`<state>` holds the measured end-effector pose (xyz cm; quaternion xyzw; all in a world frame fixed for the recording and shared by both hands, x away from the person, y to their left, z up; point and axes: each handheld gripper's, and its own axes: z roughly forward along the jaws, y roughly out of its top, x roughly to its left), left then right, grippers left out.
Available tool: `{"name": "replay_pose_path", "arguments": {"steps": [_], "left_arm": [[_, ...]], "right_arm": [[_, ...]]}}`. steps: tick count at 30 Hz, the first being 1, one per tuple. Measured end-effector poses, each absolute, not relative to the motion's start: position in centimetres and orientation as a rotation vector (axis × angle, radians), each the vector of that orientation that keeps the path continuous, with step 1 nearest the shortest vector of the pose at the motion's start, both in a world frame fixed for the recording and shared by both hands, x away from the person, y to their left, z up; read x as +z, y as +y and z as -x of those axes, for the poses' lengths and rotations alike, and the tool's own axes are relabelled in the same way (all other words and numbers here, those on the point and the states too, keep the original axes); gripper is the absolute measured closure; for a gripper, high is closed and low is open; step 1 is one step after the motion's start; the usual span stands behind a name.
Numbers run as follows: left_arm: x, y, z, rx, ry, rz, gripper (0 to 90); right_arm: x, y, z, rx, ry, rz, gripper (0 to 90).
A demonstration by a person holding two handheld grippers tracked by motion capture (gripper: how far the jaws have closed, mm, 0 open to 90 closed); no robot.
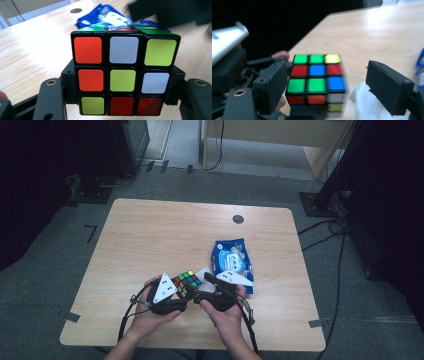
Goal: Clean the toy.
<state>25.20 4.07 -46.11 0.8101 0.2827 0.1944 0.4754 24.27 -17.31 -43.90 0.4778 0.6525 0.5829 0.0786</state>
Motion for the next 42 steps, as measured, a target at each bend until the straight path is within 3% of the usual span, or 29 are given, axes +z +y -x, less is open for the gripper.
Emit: {"name": "replay_pose_path", "arguments": {"steps": [3, 6, 8, 9, 12, 21, 27, 34, 38, 41, 42], "left_arm": [[-46.0, 5.0, -25.7, 0.475, 0.722, -1.965, 34.1], [-46.0, 6.5, -26.4, 0.49, 0.766, -1.951, 34.1], [-45.9, 7.4, -26.8, 0.49, 0.797, -1.931, 34.1], [-45.8, 8.0, -27.0, 0.496, 0.811, -1.92, 34.1], [-45.7, 8.2, -27.0, 0.497, 0.819, -1.914, 34.1], [-45.8, 8.1, -26.9, 0.484, 0.811, -1.918, 34.1], [-45.9, 8.1, -26.6, 0.484, 0.805, -1.922, 34.1], [-45.9, 8.0, -26.4, 0.482, 0.802, -1.926, 34.1], [-46.0, 7.8, -26.2, 0.483, 0.794, -1.934, 34.1], [-46.0, 7.7, -26.2, 0.476, 0.789, -1.929, 34.1], [-46.0, 7.7, -26.2, 0.476, 0.789, -1.929, 34.1]], "right_arm": [[-43.2, -18.5, -24.3, 1.763, 1.896, -1.398, 19.0], [-43.1, -20.0, -24.9, 1.696, 1.886, -1.335, 33.1], [-43.5, -19.9, -25.1, 1.649, 1.916, -1.324, 36.3], [-44.7, -19.3, -25.6, 1.571, 2.0, -1.308, 43.1], [-47.1, -18.1, -26.5, 1.461, 2.084, -1.303, 49.2], [-50.4, -15.5, -28.0, 1.277, 2.143, -1.248, 42.3], [-51.8, -15.7, -28.7, 1.168, 2.101, -1.306, 52.9], [-52.0, -15.1, -28.7, 1.071, 2.138, -1.247, 56.7], [-52.1, -14.9, -28.7, 1.029, 2.166, -1.247, 66.9], [-52.1, -15.4, -28.9, 1.055, 2.182, -1.273, 85.0], [-52.1, -15.4, -28.9, 1.055, 2.182, -1.273, 85.0]]}}
